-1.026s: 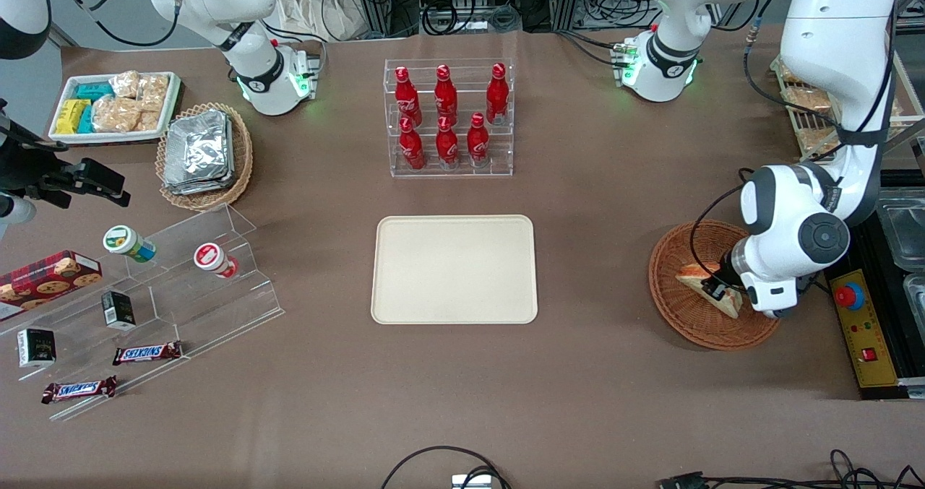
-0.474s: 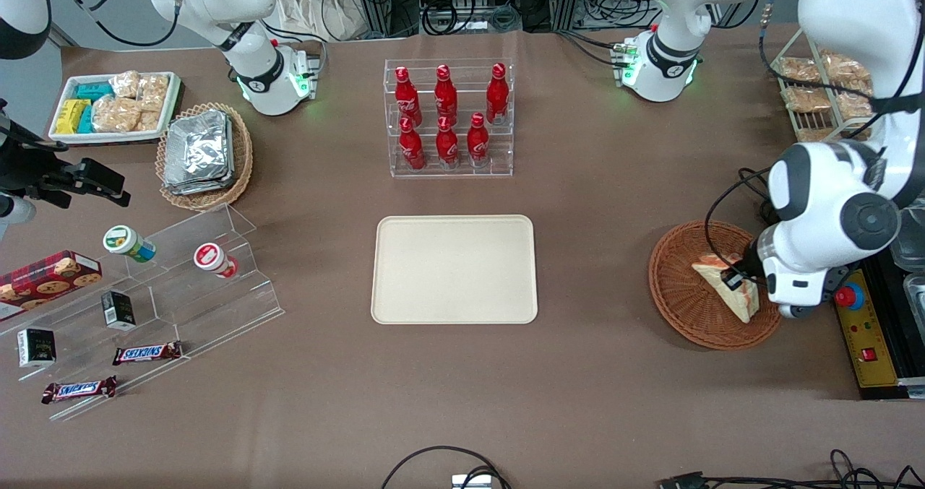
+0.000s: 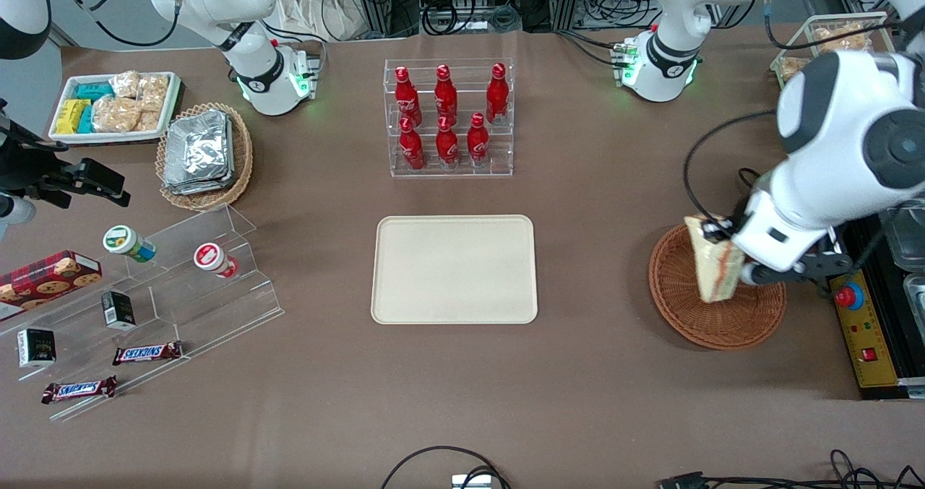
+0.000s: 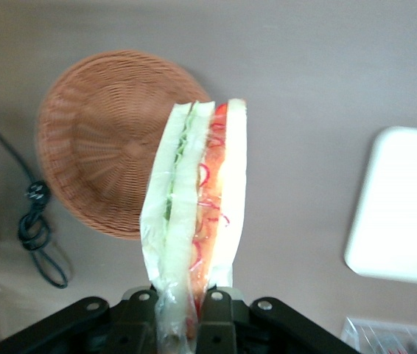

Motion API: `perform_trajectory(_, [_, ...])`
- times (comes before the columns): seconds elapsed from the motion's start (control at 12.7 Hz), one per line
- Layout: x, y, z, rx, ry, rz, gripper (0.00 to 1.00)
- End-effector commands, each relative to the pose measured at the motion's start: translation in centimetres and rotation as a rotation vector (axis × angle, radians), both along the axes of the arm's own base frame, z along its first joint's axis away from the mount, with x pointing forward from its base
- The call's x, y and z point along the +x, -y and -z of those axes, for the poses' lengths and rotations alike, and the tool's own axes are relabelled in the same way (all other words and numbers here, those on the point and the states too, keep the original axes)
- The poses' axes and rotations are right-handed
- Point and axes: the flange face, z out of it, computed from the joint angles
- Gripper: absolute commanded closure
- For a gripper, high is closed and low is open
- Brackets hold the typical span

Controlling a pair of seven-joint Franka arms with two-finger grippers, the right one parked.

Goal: Place sandwich from basket to tray
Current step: 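Lift the sandwich and carry it with the left gripper to the cream tray, then lower the sandwich onto the tray and open the left gripper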

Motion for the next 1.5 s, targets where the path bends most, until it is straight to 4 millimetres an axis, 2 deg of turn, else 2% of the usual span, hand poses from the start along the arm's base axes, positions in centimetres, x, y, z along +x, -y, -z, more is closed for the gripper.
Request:
perform_trajectory(0.0, [-1.6, 8.2, -0.7, -0.040, -0.002, 0.141, 1.00])
perform_trajectory(0.24, [-2.8, 16.3, 1.6, -0.088, 0.045, 0.093, 1.00])
perform_trajectory(0.39, [-3.4, 21.0, 4.7, -0.109, 0.055, 0.119, 1.00])
perform_trajectory(0.47, [-3.5, 23.0, 7.1, -0.096, 0.065, 0.079, 1.00])
perform_trajectory(0.63, [-3.1, 25.4, 12.1, -0.051, 0.091, 0.057, 1.00])
perform_trajectory(0.79, [-3.4, 27.2, 17.4, 0.001, 0.088, 0.022, 1.00])
perform_trajectory(0.95, [-3.8, 28.6, 21.4, 0.034, 0.100, -0.021, 1.00])
perform_trajectory(1.26, [-5.5, 29.6, 25.7, 0.017, 0.108, -0.014, 1.00])
perform_trajectory(1.42, [-5.8, 29.5, 26.9, 0.036, 0.124, -0.006, 1.00])
